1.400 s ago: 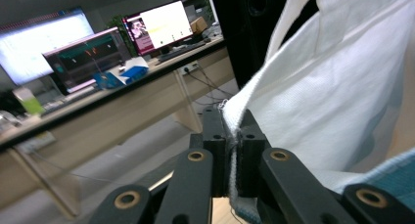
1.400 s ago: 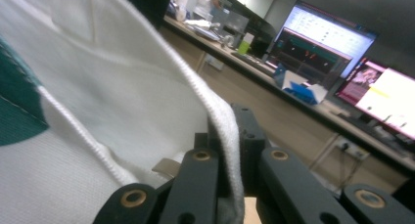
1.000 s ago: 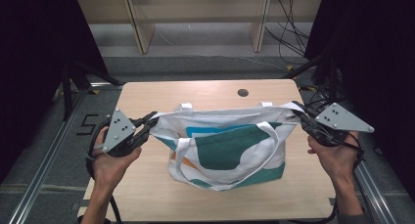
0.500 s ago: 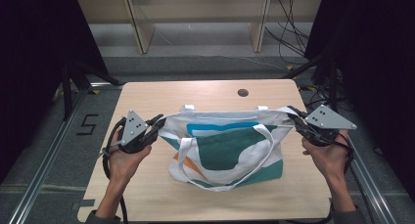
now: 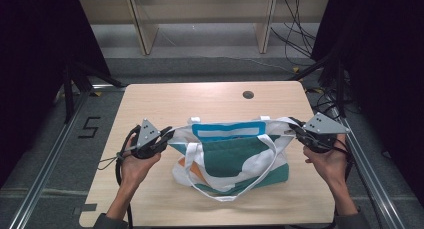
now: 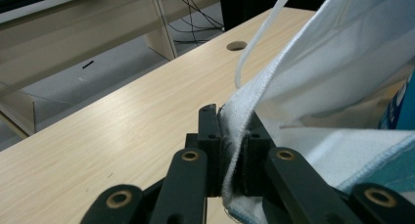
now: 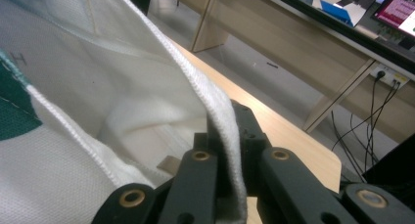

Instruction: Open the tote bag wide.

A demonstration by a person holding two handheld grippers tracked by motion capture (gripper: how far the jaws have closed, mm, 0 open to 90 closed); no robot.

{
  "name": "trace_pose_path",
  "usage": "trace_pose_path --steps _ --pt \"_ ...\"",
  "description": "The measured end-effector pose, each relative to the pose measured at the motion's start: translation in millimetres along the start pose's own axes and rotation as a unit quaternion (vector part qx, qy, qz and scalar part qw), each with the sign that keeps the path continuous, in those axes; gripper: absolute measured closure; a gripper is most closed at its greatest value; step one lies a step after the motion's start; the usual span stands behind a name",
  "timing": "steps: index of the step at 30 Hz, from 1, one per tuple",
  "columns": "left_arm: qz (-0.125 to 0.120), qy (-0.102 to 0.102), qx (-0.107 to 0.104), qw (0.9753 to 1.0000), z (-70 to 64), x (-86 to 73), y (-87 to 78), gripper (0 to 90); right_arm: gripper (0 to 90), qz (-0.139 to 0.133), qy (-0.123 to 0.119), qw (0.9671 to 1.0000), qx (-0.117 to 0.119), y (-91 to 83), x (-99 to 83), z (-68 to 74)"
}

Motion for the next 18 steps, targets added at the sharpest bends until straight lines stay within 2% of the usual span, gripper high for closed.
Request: trace_pose_path --steps 3,6,8,12,13,14,15,18 --pt "0.007 0.008 -0.005 0.9999 -2.8 -5.3 2.9 82.7 88.0 0.005 0.002 1.0000 0.004 1.2 -4.0 1.0" --pt "0.015 -0.001 -0.010 0.9998 -5.9 -12.9 5.5 82.7 87.9 0.010 0.006 0.9999 0.010 4.0 -9.8 2.8" --pt "0.021 0.007 -0.019 0.9996 -10.0 -23.0 10.9 82.8 87.8 0.017 0.005 0.9997 0.016 5.6 -14.3 5.7" --pt "0.030 -0.005 -0.032 0.9990 -17.3 -33.8 15.6 82.6 87.7 0.023 0.009 0.9994 0.025 9.1 -21.9 8.9" --pt "0.033 0.001 -0.035 0.9989 -18.1 -35.0 16.1 82.6 87.7 0.027 0.006 0.9992 0.028 9.2 -23.4 9.7" --pt "0.035 -0.006 -0.036 0.9987 -19.6 -35.8 16.2 82.6 87.7 0.028 0.006 0.9992 0.029 10.3 -25.4 10.9" --pt "0.036 0.001 -0.033 0.9988 -18.9 -36.7 15.8 82.5 87.6 0.032 0.008 0.9990 0.032 10.7 -27.3 12.0" --pt "0.042 0.007 -0.037 0.9984 -20.7 -41.3 15.6 82.0 87.5 0.041 0.009 0.9983 0.041 14.5 -35.1 14.1"
Point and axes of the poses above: each handheld gripper's, and its own axes: y roughly forward along the jaws, x roughly out of its top, z roughly to its left, the point moved 7 cm from there along y, roughly forward along the jaws, and after that the axes turned 7 degrees about x, right-handed, at the moved point
